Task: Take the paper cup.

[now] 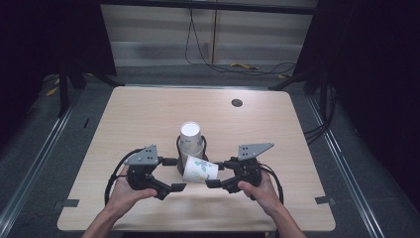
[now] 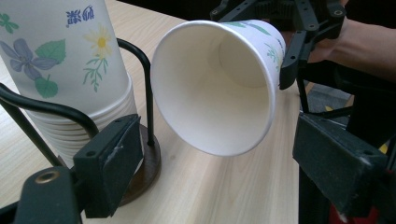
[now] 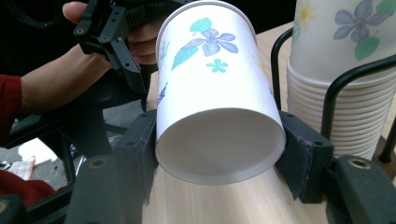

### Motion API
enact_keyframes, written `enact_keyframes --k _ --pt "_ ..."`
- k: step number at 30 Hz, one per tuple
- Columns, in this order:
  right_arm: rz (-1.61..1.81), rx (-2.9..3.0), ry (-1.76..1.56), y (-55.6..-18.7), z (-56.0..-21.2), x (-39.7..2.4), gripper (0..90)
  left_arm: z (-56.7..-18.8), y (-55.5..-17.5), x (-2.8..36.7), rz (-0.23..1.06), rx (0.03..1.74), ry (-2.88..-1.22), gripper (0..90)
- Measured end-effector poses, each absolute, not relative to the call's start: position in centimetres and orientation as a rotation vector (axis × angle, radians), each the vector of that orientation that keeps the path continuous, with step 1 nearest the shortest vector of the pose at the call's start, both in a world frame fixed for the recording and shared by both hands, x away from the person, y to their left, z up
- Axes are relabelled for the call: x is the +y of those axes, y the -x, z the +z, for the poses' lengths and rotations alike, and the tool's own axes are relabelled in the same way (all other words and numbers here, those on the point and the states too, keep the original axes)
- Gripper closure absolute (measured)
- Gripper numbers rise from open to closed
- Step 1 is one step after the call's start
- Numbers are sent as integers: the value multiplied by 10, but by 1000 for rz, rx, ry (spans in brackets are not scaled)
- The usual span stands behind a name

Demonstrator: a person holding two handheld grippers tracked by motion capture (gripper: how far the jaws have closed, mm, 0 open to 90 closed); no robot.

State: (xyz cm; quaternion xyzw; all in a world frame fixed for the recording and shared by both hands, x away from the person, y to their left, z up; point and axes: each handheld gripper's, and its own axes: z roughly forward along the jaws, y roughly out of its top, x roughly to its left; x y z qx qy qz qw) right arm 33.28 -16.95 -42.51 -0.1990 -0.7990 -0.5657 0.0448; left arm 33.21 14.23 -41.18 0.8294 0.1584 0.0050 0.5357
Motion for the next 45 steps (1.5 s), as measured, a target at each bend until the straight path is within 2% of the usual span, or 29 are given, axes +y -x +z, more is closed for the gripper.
enact_keyframes --k 45 --pt "-1757 -2411 526 -329 -426 -156 366 -415 -338 123 -58 340 -1904 165"
